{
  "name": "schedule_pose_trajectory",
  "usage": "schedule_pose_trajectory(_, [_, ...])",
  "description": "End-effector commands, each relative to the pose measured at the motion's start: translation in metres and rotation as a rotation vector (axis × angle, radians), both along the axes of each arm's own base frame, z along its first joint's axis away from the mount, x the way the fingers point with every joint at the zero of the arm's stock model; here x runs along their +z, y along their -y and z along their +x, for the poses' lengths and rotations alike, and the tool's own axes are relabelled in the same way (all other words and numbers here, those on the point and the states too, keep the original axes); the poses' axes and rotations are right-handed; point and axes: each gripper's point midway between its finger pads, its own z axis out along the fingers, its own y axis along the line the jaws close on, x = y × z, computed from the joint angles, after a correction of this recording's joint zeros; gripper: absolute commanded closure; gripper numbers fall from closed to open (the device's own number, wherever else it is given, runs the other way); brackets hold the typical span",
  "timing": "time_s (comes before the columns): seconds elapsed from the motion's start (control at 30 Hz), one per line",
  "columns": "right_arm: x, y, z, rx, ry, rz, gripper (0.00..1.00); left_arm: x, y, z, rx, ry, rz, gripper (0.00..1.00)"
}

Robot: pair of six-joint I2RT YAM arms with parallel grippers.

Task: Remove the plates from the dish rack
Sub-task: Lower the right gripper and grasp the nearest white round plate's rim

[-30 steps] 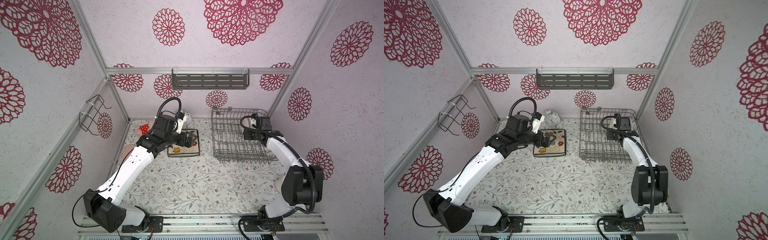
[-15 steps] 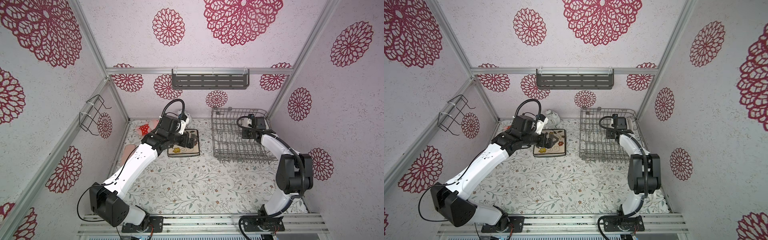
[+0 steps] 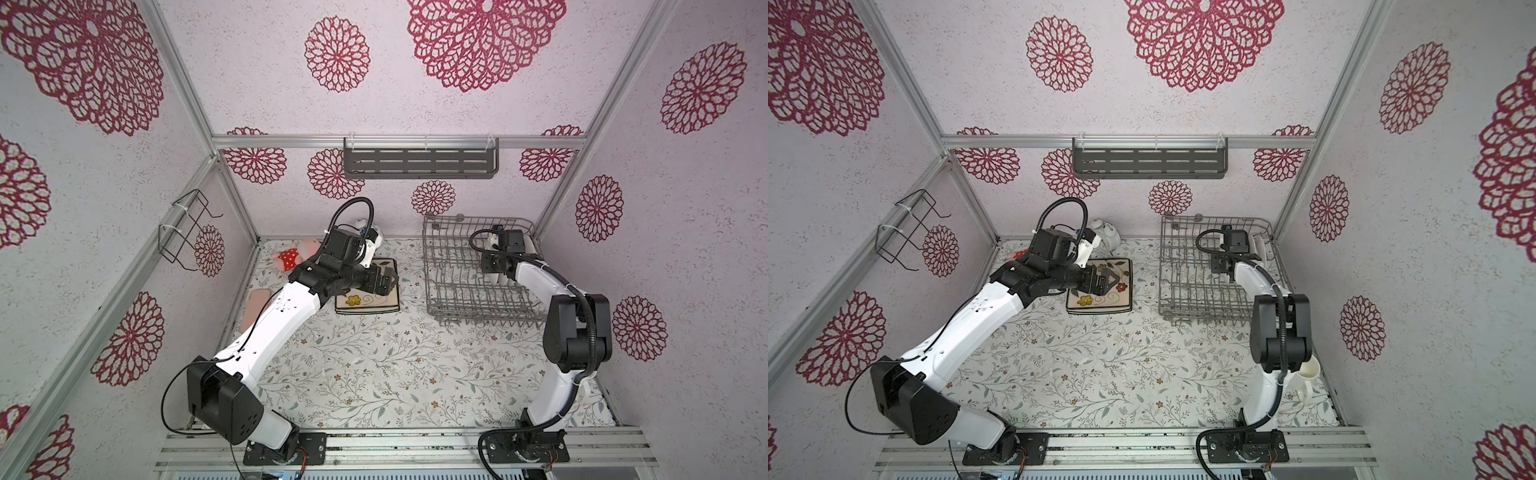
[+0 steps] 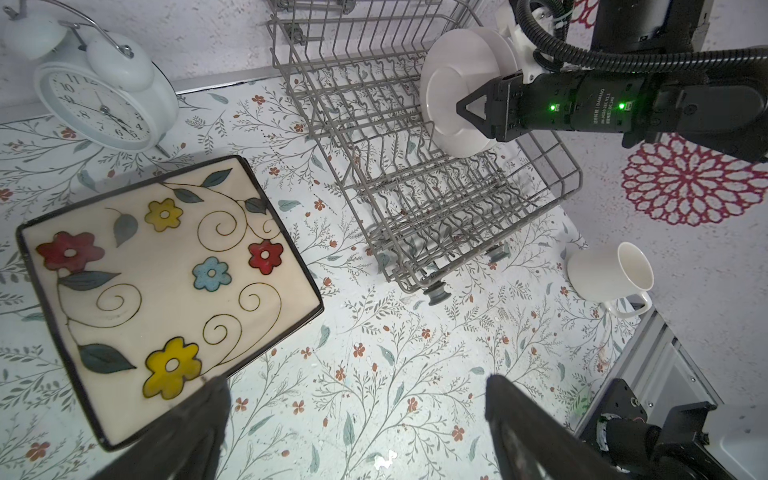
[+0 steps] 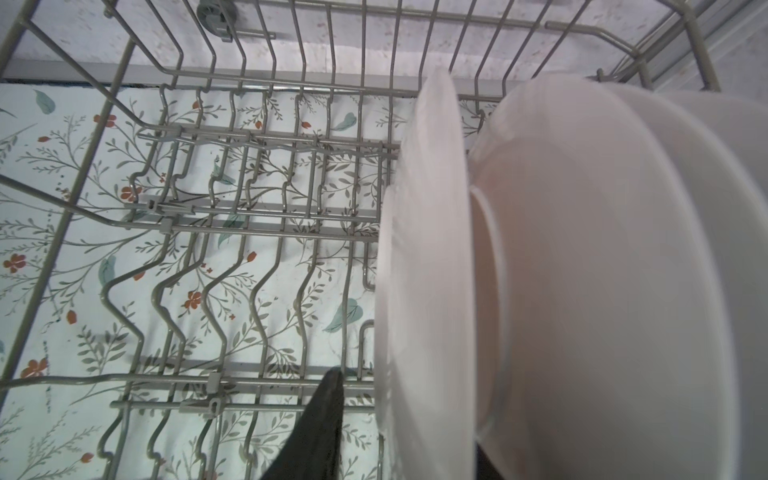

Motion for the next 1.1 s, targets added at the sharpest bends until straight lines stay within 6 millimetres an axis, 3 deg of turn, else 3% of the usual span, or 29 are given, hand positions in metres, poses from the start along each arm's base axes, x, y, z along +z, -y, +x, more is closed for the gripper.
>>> schedule_pose_trajectory(0.0, [0.012,0.007,0.011,-0.009,0.033,-0.011,0.72,0.009,0.007,0.003,-0.027,0.030,-0.005,0.03])
schedule_pose_trajectory(0.23, [0.019,0.005,0.014,0.017,0.051,0.021,0.88,0.008,0.013,0.009,-0.036,0.021,-0.002,0.03])
schedule_pose_trajectory(0.57, [0.049,-0.006,0.013,0.091,0.087,0.042,0.98,0.016,0.015,0.005,-0.047,0.031,-0.035,0.03])
schedule_pose_trajectory(0.87, [0.093,-0.015,0.003,0.127,0.147,0.084,1.00,0.028,0.009,-0.003,-0.042,0.066,-0.051,0.03])
schedule_pose_trajectory(1.07, [0.136,-0.034,-0.019,0.189,0.212,0.098,1.00,0.044,0.004,-0.013,-0.043,0.106,-0.070,0.03])
